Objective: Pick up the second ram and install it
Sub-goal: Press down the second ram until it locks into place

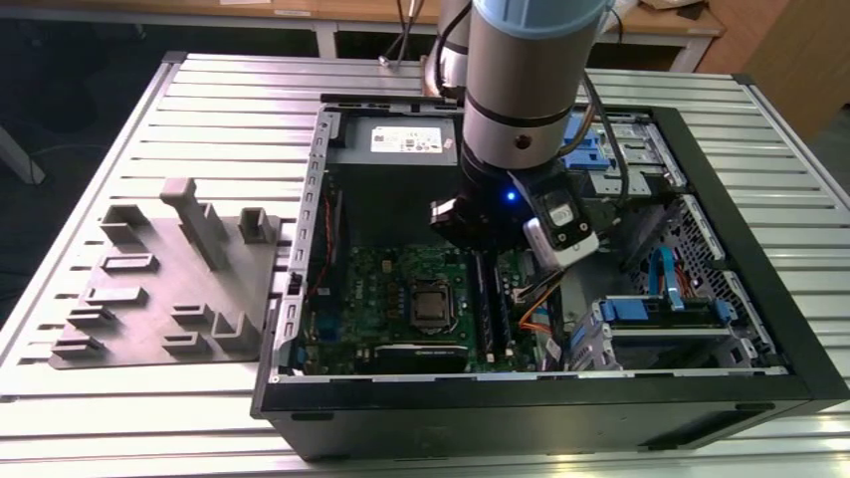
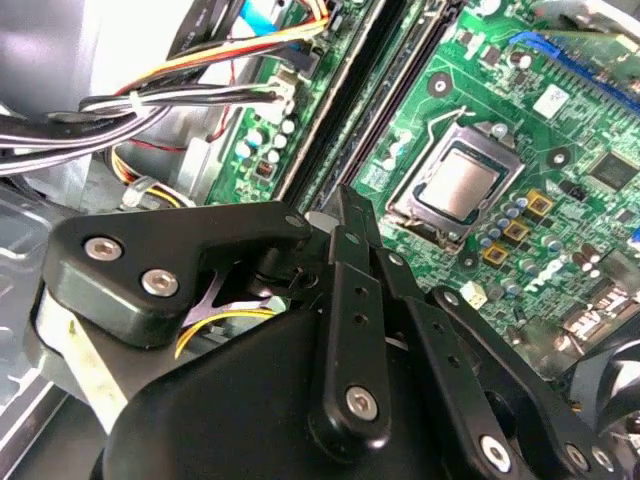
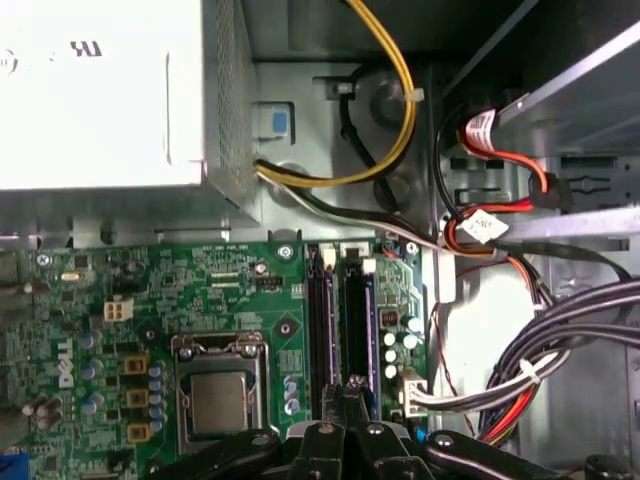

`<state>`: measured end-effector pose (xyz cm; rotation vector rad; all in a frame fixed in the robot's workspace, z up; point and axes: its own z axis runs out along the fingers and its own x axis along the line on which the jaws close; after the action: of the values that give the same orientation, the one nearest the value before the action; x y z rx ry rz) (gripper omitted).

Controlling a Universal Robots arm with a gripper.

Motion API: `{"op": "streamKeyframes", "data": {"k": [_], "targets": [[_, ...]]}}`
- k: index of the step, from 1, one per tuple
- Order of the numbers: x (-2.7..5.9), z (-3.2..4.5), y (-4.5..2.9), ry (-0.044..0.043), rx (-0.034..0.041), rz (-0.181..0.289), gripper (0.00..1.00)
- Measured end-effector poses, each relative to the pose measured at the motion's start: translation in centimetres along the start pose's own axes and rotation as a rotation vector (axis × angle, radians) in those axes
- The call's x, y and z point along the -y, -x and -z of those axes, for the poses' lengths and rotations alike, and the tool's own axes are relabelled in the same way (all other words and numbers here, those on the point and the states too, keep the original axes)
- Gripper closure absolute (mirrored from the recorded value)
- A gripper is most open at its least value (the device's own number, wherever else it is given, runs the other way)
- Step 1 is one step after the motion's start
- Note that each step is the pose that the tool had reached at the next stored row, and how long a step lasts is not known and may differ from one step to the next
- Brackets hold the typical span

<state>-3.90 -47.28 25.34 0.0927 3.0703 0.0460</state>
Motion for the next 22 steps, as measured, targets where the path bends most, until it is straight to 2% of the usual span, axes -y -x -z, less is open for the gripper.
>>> {"op": "streamKeyframes", "data": {"k": [3,9,17,22], "targets": [[-0.16,-0.02,0.06,-0.0001,-0.0001,0.0,0.93],[-0.58,-0.11,0.73,-0.0001,0.0,0.0,0.93],[-2.11,-0.3,0.66,-0.0001,0.0,0.0,0.93],[-2.42,-0.85,0.54,0.0,0.0,0.0,0.93]]}}
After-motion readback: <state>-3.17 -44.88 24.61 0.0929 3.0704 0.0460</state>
